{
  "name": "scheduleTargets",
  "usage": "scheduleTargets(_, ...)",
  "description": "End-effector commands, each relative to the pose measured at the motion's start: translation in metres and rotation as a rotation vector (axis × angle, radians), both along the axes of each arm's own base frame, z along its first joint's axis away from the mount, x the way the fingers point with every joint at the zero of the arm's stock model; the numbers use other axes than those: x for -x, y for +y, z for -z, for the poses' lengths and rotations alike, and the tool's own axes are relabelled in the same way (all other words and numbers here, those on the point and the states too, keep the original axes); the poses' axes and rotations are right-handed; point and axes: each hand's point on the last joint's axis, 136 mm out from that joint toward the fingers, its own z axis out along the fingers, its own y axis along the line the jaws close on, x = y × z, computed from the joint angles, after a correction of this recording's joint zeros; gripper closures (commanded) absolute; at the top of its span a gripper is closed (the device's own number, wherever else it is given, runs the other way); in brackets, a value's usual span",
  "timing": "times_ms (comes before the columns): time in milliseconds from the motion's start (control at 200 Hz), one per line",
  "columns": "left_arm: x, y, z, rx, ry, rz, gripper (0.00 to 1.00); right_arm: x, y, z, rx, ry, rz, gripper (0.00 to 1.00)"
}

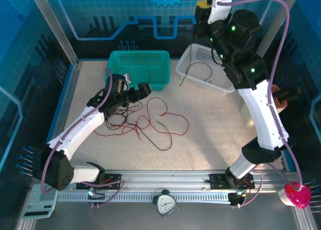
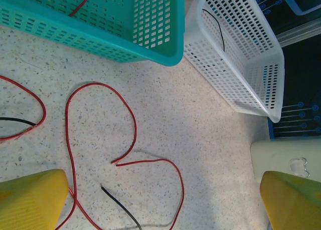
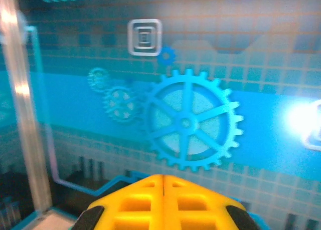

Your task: Untangle the cables

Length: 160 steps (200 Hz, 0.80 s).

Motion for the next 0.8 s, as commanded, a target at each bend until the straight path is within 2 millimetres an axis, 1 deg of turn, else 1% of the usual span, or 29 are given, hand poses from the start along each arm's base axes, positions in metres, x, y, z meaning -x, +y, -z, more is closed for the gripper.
scheduleTargets(0, 0.005, 0.002, -0.015, -0.029, -0.042, 0.015, 0.01, -0.012, -0.042, -0.032, -0.025, -0.106, 0.164, 1.00)
scheduleTargets(85, 0.004, 0.001, -0.018, -0.028, -0.047, 0.019, 0.01, -0.029, -0.056, -0.031, -0.033, -0.109, 0.215, 1.00)
scheduleTargets(180, 0.002, 0.000, -0.022, -0.025, -0.053, 0.023, 0.01, -0.051, -0.070, -0.023, -0.037, -0.104, 0.279, 1.00)
scheduleTargets(235, 0.001, -0.001, -0.024, -0.020, -0.054, 0.023, 0.01, -0.064, -0.075, -0.014, -0.035, -0.090, 0.312, 1.00)
scheduleTargets(295, 0.000, -0.002, -0.026, -0.014, -0.060, 0.026, 0.01, -0.081, -0.076, 0.001, -0.034, -0.062, 0.335, 1.00)
scheduleTargets(355, -0.001, -0.004, -0.029, -0.003, -0.065, 0.029, 0.01, -0.100, -0.074, 0.022, -0.020, -0.025, 0.361, 1.00)
scheduleTargets(395, -0.001, -0.005, -0.031, 0.003, -0.070, 0.031, 0.01, -0.111, -0.071, 0.041, -0.014, 0.016, 0.373, 1.00)
scheduleTargets(505, 0.000, -0.005, -0.035, 0.009, -0.076, 0.033, 0.01, -0.137, -0.065, 0.104, -0.002, 0.142, 0.398, 1.00)
scheduleTargets(620, 0.003, -0.005, -0.036, 0.010, -0.077, 0.038, 0.01, -0.153, -0.063, 0.168, 0.007, 0.245, 0.420, 1.00)
scheduleTargets(715, 0.005, -0.006, -0.037, 0.011, -0.080, 0.044, 0.01, -0.162, -0.065, 0.211, 0.054, 0.314, 0.451, 1.00)
scheduleTargets(720, 0.005, -0.006, -0.037, 0.011, -0.079, 0.045, 0.01, -0.164, -0.065, 0.216, 0.062, 0.323, 0.452, 1.00)
scheduleTargets(795, 0.006, -0.007, -0.037, 0.013, -0.081, 0.047, 0.01, -0.171, -0.068, 0.238, 0.109, 0.366, 0.471, 1.00)
